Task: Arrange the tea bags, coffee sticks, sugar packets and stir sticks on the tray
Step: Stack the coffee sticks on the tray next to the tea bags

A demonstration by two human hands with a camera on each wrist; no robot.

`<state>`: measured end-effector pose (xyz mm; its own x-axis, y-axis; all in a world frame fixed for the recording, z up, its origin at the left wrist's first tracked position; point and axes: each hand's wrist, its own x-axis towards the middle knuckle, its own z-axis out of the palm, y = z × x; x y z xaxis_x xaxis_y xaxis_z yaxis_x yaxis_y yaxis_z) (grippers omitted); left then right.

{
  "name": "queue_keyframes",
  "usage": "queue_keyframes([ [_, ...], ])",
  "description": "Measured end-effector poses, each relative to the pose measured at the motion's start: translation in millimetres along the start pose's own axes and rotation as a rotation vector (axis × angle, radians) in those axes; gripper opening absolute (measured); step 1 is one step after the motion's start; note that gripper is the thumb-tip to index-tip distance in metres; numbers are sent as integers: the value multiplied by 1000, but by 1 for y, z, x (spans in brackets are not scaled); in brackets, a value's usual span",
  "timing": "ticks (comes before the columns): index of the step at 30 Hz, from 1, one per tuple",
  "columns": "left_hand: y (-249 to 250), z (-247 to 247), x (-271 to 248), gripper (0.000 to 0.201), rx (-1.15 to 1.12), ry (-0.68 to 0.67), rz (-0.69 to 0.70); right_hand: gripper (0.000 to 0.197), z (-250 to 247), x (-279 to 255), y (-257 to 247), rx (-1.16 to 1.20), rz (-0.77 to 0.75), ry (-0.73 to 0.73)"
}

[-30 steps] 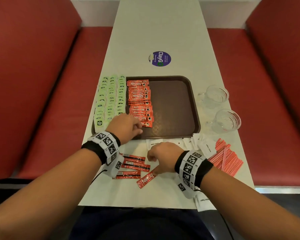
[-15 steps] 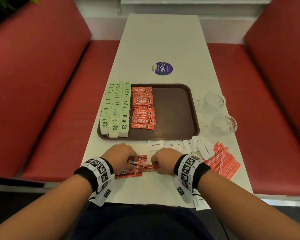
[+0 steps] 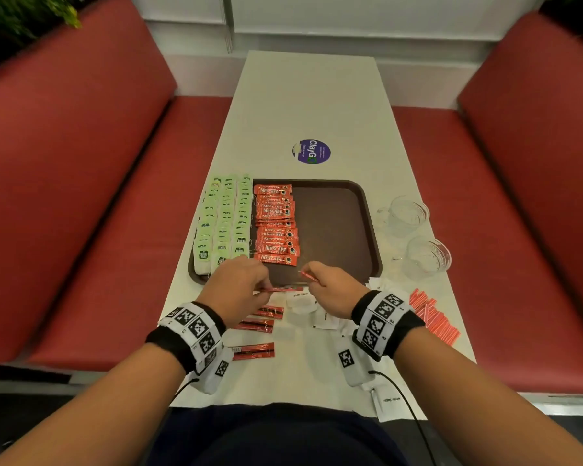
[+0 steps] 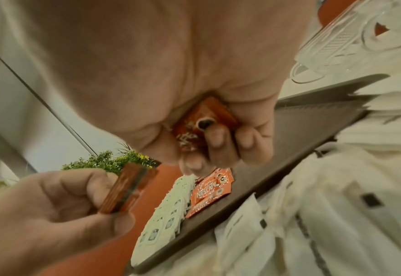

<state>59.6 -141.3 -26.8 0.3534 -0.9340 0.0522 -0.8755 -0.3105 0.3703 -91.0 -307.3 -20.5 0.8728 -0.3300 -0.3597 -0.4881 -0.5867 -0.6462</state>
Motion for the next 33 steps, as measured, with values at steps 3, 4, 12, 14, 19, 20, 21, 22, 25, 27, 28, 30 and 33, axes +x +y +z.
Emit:
queue_keyframes([
  [3,1,0,7,20,4,148,112,24,-5,4,-5,85,-34,17],
  [4,1,0,9,20,9,175,136,25,-6,4,-7,114,-42,9],
  [12,-7,6,18,5,38,298,228,21,-18,10,-15,429,-92,33],
  [14,-8,6,19,6,49,356,243,19,-16,16,-12,371,-118,62],
  [19,-9,2,24,20,35,295,103,11,-18,25,-8,277,-194,82],
  [20,-9,0,26,27,35,240,46,12,-19,27,-7,267,-197,86],
  [21,-11,-2,28,33,31,190,7,11,-19,29,-3,259,-196,99],
  [22,-12,-3,29,36,20,151,-11,10,-21,30,-1,245,-192,107],
  [25,-16,-1,34,29,11,100,3,11,-21,33,4,184,-188,114],
  [27,-19,3,37,21,28,105,-8,10,-20,35,6,151,-172,123],
  [28,-21,6,40,19,46,99,-30,8,-21,36,7,131,-149,135],
  [30,-25,12,46,19,84,40,-103,2,-22,39,10,100,-73,151],
  [33,-28,22,57,26,196,-133,-197,7,-26,40,16,120,-7,133],
])
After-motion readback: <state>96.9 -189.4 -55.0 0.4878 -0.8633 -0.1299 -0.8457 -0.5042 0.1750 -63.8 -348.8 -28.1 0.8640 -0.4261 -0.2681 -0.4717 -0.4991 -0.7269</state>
